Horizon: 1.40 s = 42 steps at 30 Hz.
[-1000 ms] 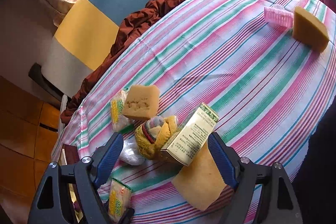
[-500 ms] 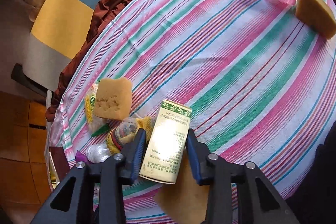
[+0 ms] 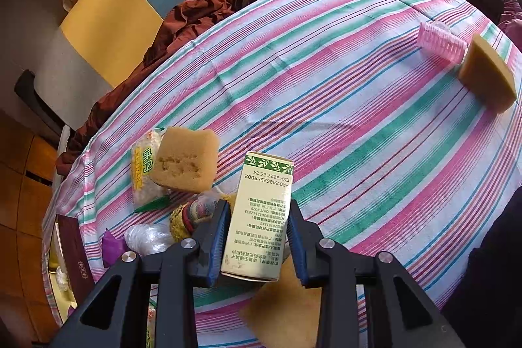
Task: Organize objects
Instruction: 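Carry the WEIDAN packet over the gold tray with the left gripper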
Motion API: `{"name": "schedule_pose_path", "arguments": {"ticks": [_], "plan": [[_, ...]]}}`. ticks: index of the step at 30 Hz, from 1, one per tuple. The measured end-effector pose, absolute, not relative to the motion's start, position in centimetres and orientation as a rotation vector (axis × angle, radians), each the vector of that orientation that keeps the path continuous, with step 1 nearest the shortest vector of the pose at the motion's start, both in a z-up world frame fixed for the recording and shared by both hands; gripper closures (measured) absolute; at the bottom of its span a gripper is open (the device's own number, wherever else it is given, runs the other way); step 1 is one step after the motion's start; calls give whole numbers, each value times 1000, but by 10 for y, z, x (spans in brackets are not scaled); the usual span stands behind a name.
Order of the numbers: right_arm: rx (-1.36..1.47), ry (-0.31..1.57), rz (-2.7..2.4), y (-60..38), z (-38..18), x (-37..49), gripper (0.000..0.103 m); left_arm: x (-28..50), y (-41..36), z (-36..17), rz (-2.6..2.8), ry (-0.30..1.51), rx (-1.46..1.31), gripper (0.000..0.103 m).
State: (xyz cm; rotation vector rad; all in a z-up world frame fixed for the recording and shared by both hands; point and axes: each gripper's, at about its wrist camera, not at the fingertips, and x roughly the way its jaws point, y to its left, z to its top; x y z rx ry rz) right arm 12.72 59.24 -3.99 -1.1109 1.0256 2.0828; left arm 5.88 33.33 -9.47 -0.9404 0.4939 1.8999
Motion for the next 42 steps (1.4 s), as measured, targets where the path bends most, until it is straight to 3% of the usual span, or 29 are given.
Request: {"name": "schedule_pose_path", "arguments": {"ticks": [11, 24, 32, 42], "plan": [[-1074, 1014, 2106, 590, -35, 130, 69, 58, 314, -83, 1895, 430, -1018, 54], [-981, 987, 2156, 587, -20, 135, 69, -12, 198, 2, 2227, 170, -997, 54], [-947, 872, 2233, 574, -5, 130, 69, -90, 110, -24, 2487, 151, -1218, 54], [-972, 860, 2237, 572, -8, 128, 69, -157, 81, -59, 2545, 163, -1416, 54]]}}
